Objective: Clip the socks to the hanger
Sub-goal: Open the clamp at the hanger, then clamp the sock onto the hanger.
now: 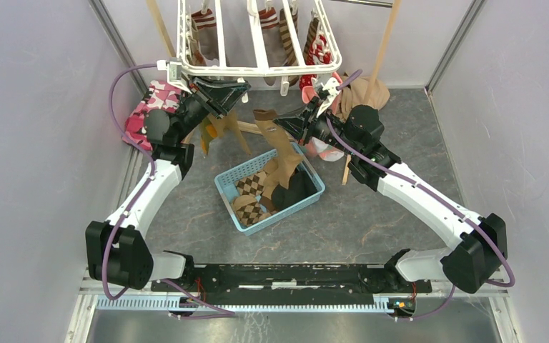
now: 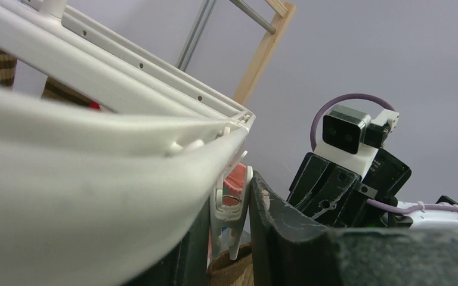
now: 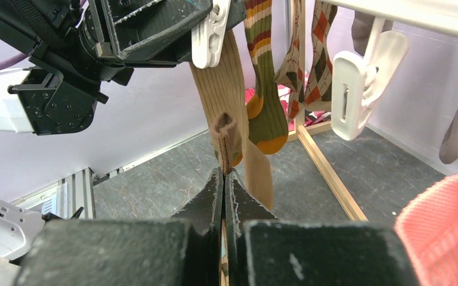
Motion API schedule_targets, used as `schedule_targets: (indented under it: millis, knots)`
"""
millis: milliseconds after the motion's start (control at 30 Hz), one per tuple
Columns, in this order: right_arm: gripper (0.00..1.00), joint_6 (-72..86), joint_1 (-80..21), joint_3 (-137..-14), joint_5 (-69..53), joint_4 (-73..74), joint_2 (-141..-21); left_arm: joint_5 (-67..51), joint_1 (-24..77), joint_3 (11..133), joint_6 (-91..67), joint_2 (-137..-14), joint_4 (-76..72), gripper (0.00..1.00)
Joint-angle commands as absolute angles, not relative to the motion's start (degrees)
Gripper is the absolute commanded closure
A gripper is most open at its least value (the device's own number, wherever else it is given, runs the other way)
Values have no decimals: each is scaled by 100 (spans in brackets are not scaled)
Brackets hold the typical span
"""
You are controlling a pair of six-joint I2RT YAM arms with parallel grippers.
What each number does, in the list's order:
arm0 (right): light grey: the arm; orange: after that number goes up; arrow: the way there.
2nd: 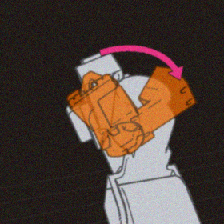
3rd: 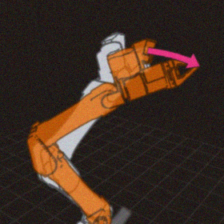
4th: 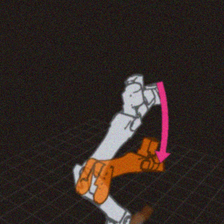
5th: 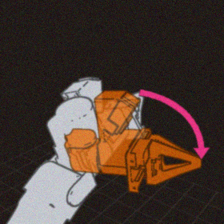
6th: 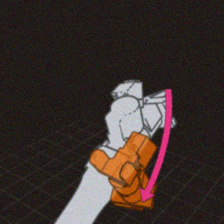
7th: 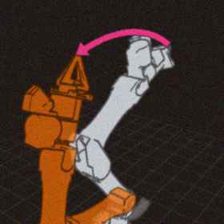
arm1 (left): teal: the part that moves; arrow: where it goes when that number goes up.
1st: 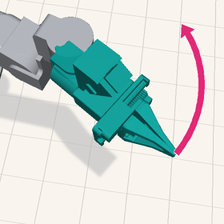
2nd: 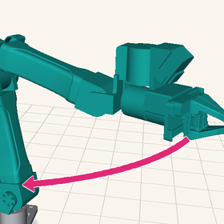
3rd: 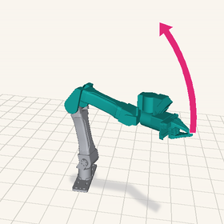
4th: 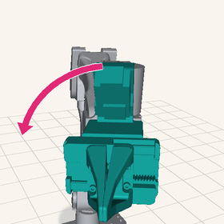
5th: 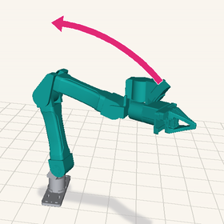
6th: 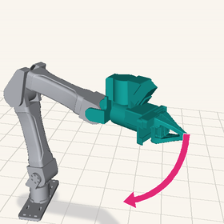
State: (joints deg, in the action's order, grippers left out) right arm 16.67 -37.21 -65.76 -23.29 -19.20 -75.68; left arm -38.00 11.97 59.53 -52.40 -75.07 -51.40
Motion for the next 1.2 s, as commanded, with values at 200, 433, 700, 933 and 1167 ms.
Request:
schedule_targets:
  millis: [200,433,700,933,1167]
  knots:
    - [100,2112,-3705,-6660,-2767,-2602,-7568,-3775,1160,6274,-5472,-7426,-5193,79]
    - [100,3319,-3706,-6770,-3341,-3650,-8047,-3765,1160,6250,-5647,-7468,-5331,83]
    - [100,4195,-3700,-6988,-3404,-4430,-8481,-3795,1160,6189,-5876,-7514,-5618,84]
    - [100,4983,-3699,-7182,-3398,-5147,-8868,-3785,1160,6172,-6042,-7554,-5753,87]
    - [100,5365,-3694,-7083,-3107,-5406,-8970,-3779,1162,6179,-6182,-7568,-5891,87]
